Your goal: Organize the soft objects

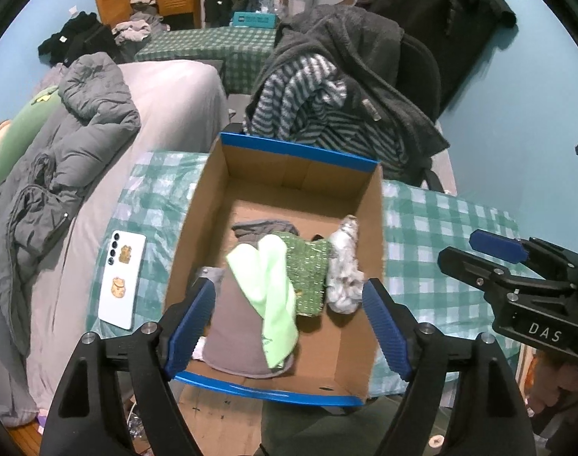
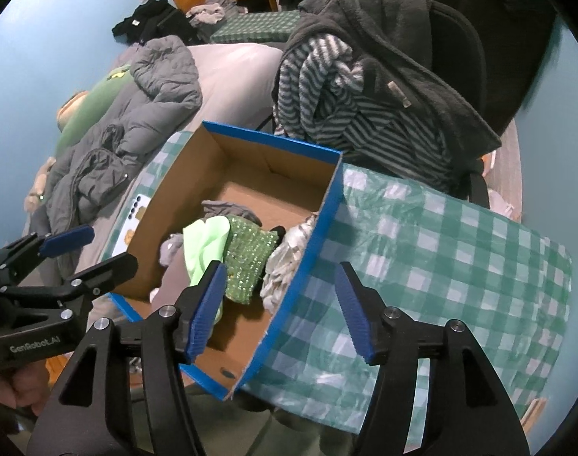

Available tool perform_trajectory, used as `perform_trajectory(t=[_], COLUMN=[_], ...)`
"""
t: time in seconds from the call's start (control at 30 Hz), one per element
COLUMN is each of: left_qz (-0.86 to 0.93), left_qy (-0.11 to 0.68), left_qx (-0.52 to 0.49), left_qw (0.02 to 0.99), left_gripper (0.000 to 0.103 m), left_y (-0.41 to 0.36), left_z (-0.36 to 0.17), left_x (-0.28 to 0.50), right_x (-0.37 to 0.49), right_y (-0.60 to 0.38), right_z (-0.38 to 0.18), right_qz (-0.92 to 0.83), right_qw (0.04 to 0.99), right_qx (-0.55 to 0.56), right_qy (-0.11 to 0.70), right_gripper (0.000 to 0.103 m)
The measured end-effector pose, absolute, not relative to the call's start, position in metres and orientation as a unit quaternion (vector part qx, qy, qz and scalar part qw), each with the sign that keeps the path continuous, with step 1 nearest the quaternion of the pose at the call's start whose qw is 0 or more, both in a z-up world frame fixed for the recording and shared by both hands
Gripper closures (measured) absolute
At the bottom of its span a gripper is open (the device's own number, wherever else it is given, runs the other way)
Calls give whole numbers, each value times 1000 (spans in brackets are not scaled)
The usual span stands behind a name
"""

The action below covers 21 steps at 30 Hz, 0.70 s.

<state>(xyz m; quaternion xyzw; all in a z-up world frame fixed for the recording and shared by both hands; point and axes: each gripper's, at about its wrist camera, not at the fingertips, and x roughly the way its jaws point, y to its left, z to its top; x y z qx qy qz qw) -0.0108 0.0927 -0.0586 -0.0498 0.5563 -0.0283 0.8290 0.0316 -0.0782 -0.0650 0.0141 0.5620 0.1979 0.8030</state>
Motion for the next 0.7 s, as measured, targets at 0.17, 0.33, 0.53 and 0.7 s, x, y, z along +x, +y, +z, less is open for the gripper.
perform_trajectory(t=[0.17, 0.33, 0.53, 0.7], left_qz=[-32, -32, -27, -28], left_qy=[552, 554, 559, 558], left_qx=[-19, -5, -3, -2], left_qw=[833, 832, 828, 829], left_gripper=[22, 22, 22, 22], left_y=[75, 61, 47, 37], left_z=[-52, -46, -42, -35], left_x=[-17, -21, -25, -28], right_x=[27, 22, 15, 11], right_y=[-92, -107, -128, -143], right_z=[-60, -54, -47, -42], right_qz=[198, 191, 180, 172], right_qw=[802, 804, 808, 810], right_qx=[24, 33, 40, 48], right_qy=[563, 563, 560, 558], right_gripper=[41, 41, 41, 41])
